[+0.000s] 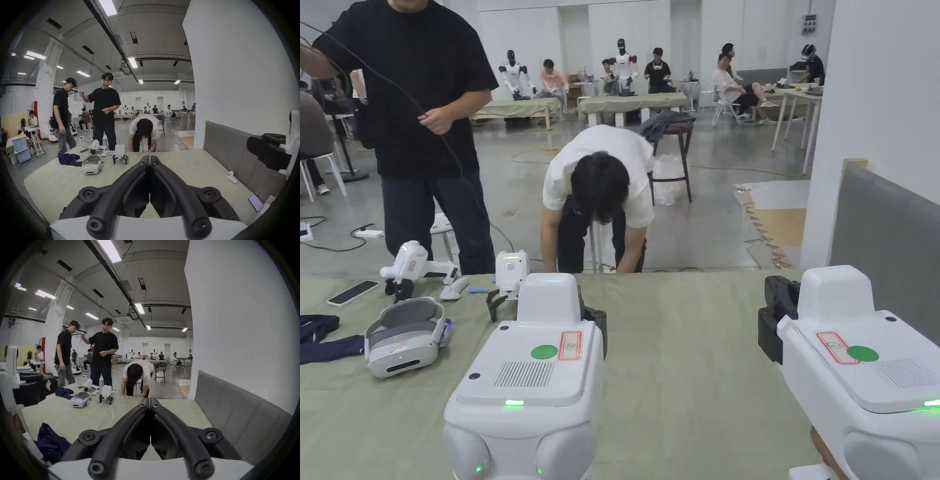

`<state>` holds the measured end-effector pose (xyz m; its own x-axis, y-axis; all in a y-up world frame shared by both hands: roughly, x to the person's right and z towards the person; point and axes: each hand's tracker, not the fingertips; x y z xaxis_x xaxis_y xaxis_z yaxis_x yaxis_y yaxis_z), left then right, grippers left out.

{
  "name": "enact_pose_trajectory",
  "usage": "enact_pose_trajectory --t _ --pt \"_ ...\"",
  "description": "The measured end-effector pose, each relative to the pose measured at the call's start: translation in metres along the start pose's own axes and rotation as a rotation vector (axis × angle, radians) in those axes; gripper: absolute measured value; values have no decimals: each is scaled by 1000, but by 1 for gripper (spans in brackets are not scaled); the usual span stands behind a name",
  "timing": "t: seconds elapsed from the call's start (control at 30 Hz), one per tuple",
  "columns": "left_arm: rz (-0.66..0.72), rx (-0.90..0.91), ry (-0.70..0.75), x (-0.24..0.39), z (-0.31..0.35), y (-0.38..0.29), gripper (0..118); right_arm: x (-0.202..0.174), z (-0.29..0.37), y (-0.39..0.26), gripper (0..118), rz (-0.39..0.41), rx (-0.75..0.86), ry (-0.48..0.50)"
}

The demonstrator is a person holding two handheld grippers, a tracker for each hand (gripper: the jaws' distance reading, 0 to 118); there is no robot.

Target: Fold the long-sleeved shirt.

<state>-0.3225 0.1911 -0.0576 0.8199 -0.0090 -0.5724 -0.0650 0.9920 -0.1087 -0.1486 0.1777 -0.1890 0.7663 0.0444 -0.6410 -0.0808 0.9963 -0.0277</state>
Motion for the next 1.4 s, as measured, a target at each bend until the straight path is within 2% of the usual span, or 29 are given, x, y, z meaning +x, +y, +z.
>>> enact_pose_trajectory --t 0.17,0.27,0.67,0.8,1.0,1.23,1.33,1.4 --pt "16 0 85 -37 10 1 2 -28 -8 4 0 -14 11 80" --pt "9 -1 152 -66 18 1 2 -54 -20 7 0 -26 17 167" --pt "30 -53 485 -195 73 -8 2 -199 -41 11 0 -25 22 525" --pt "42 -88 540 -221 80 -19 2 -226 -43 7 0 -17 3 573" --pt "88 -214 537 -244 69 -65 2 -249 -50 -32 0 32 -107 617" --pt "169 -425 546 -264 50 -161 2 -263 -60 -113 0 80 -311 622" --pt "215 -521 543 -274 46 -207 2 -268 -62 -148 0 127 -388 625" --pt "234 -576 546 -278 41 -231 2 -268 -65 -165 0 126 -423 623"
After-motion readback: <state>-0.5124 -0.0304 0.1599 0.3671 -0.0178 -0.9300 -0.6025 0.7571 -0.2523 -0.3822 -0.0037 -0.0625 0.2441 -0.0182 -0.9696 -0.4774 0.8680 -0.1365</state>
